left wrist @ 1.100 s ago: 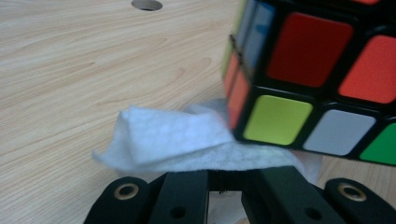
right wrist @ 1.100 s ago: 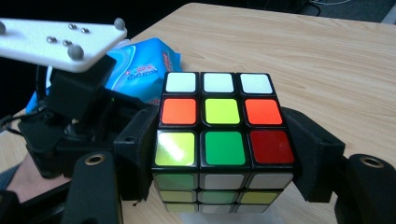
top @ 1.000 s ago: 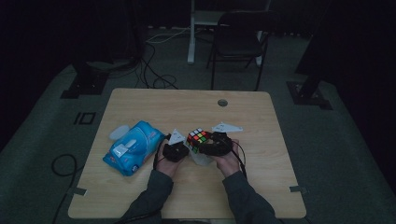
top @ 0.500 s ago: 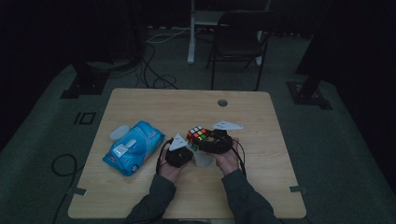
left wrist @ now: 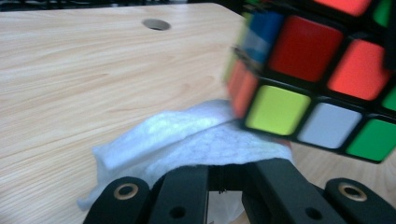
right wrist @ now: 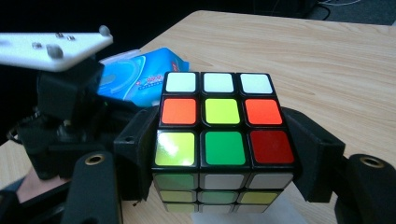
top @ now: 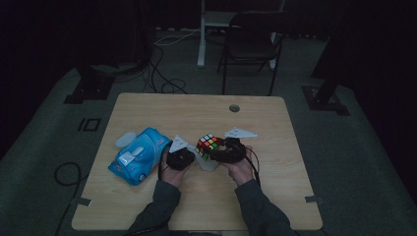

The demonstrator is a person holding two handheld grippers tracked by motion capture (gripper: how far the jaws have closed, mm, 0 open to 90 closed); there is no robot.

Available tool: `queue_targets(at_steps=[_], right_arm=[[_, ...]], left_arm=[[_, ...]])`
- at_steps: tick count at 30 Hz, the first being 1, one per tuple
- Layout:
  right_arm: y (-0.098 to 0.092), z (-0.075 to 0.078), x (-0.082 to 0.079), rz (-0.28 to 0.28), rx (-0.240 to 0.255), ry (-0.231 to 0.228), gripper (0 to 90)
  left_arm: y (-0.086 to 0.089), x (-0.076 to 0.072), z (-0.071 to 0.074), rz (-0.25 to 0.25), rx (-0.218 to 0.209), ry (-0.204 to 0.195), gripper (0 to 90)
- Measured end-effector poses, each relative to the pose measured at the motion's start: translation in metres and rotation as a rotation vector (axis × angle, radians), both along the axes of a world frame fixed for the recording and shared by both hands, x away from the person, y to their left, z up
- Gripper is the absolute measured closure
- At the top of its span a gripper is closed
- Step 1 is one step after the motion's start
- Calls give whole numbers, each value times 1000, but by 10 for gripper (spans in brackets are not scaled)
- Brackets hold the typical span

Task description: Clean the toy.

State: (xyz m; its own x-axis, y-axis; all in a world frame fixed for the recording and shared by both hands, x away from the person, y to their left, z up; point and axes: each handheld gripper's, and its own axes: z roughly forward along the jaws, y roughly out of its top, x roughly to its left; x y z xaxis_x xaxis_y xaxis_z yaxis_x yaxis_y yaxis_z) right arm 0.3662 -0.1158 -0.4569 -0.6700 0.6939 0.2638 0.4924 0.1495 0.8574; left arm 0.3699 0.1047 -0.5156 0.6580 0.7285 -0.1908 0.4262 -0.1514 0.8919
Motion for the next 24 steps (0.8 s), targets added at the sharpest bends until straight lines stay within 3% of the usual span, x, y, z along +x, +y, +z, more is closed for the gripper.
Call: queue_targets(at_steps=[3,11,24], right_arm=[[-1,0,0,-3,-12,-3,340],[-7,-4,-1,-15,-64,-33,340],[-21,-13,3,-58,-109,-43,340]], left_arm=[[5,0,1,24,-20,0,900],[19,-1,9,56,8,-18,896],[37,-4,8,109,27,4,882]])
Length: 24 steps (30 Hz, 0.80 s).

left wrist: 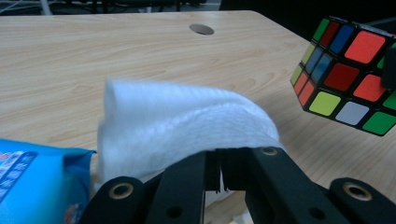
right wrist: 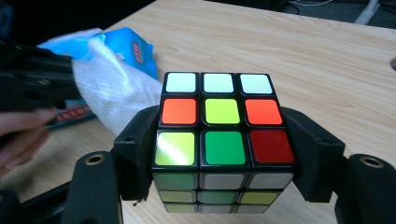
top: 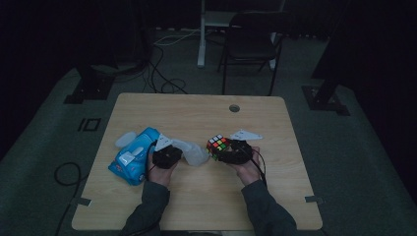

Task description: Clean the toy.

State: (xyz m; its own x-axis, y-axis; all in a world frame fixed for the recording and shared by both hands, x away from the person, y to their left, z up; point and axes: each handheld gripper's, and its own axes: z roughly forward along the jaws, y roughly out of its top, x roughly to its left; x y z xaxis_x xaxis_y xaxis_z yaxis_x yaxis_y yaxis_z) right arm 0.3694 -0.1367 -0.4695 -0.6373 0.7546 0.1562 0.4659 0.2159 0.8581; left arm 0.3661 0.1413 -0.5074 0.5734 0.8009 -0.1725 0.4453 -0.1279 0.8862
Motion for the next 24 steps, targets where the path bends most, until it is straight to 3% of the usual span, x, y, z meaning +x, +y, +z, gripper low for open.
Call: queue_targets(at_steps=[14,24], right_arm=[[-17,-12,4,-47,-13,14,340],[-28,-23,5,-78,-45,24,340]], left_arm=[[11,-3,-3,26,27,23,876],[17,-4,-5,38,20,32,873]])
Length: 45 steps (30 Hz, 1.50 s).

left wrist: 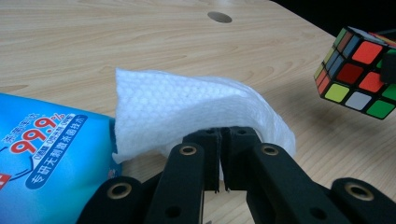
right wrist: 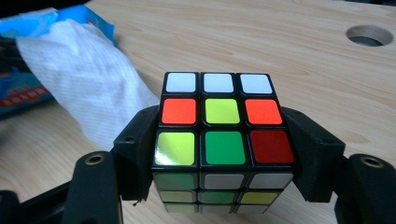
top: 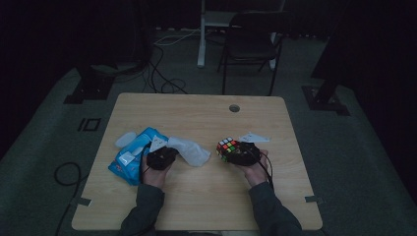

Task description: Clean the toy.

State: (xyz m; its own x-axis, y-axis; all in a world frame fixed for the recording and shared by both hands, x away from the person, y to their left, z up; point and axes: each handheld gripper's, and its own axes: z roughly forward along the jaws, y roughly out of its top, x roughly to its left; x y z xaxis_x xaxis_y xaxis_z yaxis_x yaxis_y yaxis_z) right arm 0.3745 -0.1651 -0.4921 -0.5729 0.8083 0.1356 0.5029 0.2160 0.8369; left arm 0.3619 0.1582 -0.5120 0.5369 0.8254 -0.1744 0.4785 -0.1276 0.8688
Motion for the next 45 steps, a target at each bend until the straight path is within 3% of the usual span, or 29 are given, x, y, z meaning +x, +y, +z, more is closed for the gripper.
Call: queue_targets(at_steps=[7,16,26,37,42,45], right_arm=[[-4,-8,0,-16,-55,-11,340],[-10,-18,0,-38,-80,-6,340],[-9,-27,-1,-44,-113,-37,340],[-11,-36,-2,-49,-120,-36,339],[-8,-37,-6,-36,-152,-49,336],[-8,-38,-5,-24,-149,-35,233]], left_arm=[[0,0,-2,0,4,4,856],[2,-2,-4,-2,-13,6,761],[3,-3,-7,-4,-14,11,737],[4,-4,-9,-5,-15,15,728],[5,-4,-8,-1,-17,15,717],[6,-4,-8,0,-18,13,713]])
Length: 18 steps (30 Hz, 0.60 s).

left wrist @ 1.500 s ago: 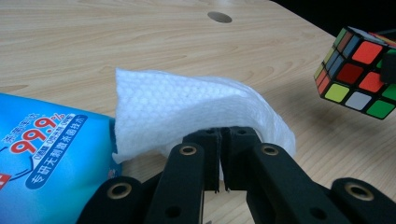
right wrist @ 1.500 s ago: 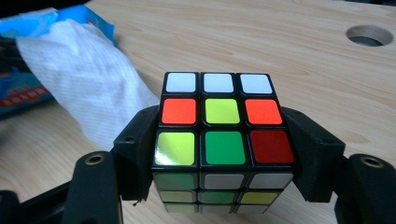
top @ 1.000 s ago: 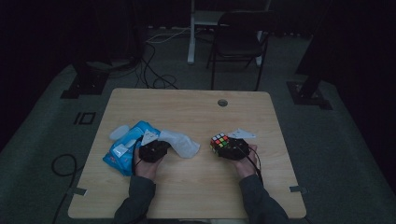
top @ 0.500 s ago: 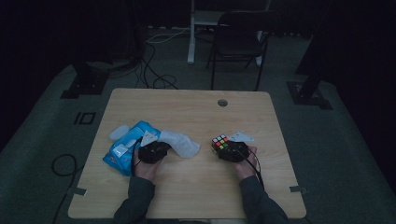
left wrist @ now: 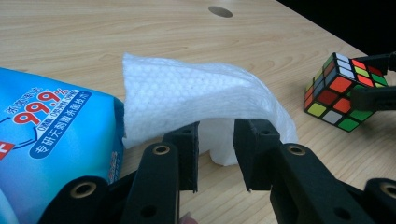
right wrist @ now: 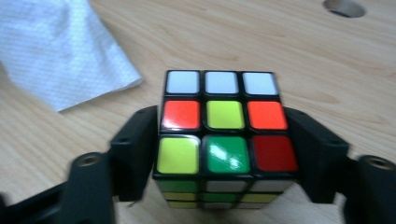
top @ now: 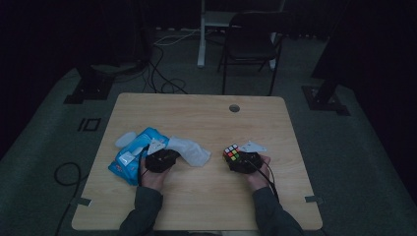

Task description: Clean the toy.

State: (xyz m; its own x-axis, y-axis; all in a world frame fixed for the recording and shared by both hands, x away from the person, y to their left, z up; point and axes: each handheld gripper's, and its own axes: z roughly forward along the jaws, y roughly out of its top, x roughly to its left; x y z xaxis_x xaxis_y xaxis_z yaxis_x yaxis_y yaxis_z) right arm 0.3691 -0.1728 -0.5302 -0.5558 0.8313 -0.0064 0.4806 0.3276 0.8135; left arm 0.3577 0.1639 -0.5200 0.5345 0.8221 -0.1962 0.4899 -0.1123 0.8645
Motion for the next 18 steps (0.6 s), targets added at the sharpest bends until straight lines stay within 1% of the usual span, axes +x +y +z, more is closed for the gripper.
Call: queue_targets(at_steps=[2,3,4,5,9,12,13,14,18], right_arm=[[1,-1,0,-23,-16,0,164],[0,0,0,-18,-7,6,142],[0,0,-1,-25,-10,0,130],[0,1,-2,-25,-14,-6,131],[-1,7,-7,-17,-4,-32,127],[-2,10,-10,-19,5,-39,127],[-3,11,-11,-21,7,-42,124],[-4,13,-13,-23,11,-51,123],[-8,15,-19,-26,25,-57,124]], left_arm=[[1,0,0,2,-3,-1,712],[1,0,0,3,-3,-1,712],[1,0,0,5,-4,-1,711],[1,0,0,6,-3,-1,711],[2,0,0,7,-7,-2,710],[2,-1,0,9,-8,-3,708],[3,-1,1,12,-21,-3,708],[3,0,1,12,-25,-2,703],[4,-1,1,13,-24,-2,702]])
